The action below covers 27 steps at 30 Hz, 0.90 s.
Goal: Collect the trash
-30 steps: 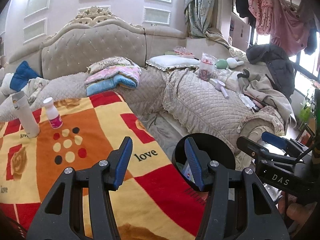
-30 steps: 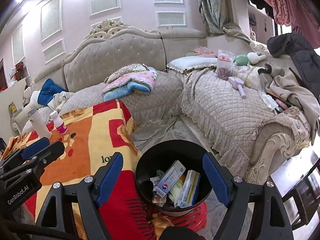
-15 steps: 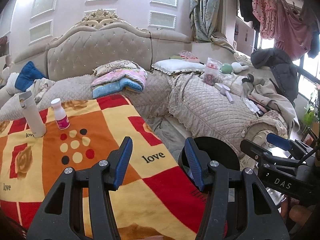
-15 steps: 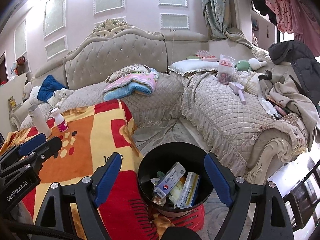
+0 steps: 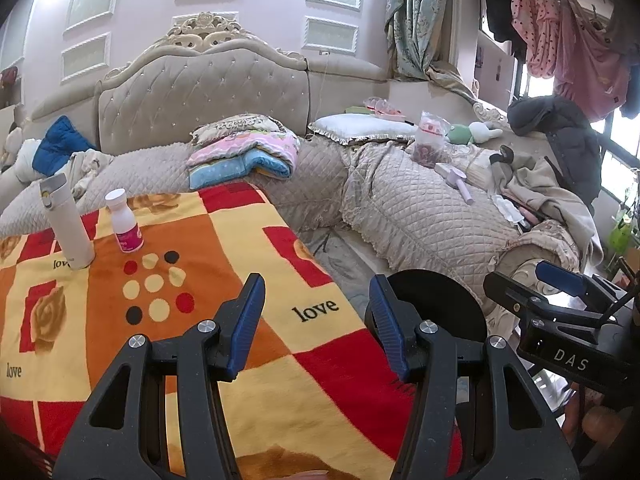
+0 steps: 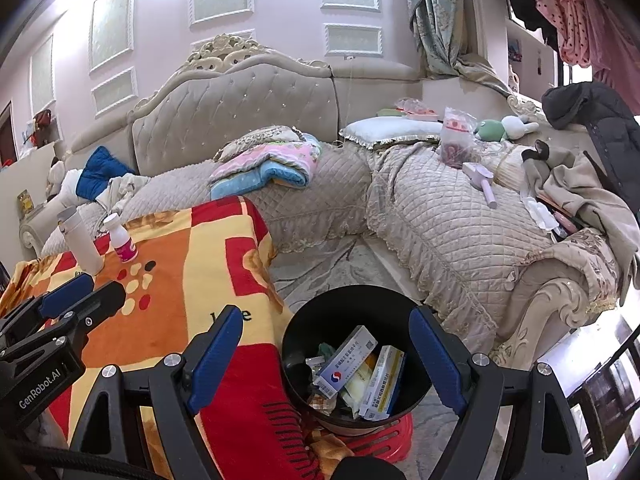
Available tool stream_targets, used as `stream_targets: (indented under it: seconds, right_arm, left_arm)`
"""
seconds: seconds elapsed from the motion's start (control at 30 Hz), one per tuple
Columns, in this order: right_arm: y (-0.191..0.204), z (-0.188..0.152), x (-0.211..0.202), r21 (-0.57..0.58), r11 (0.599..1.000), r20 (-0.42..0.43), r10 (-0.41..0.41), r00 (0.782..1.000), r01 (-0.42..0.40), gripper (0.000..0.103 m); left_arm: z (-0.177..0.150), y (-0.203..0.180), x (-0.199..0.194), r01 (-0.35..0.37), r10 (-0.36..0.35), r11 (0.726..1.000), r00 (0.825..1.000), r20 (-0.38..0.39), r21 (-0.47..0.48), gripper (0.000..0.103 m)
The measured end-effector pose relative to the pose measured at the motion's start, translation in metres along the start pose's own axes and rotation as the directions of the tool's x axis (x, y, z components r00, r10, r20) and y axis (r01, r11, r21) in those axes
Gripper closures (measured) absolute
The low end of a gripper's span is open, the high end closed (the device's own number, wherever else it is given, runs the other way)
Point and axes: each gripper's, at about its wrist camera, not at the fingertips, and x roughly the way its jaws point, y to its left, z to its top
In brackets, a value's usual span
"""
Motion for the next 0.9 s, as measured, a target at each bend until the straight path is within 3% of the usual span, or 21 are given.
stream_targets:
  seconds: [0.9]
  right_arm:
    - [-0.002, -0.003, 0.011, -0.001, 1.0, -0.03, 0.004, 1.0, -0.004, 0.019]
  left_arm:
    - [-0.007, 0.001, 0.007, 0.016, -0.016, 1.0, 0.999, -0.031, 0.0, 0.05]
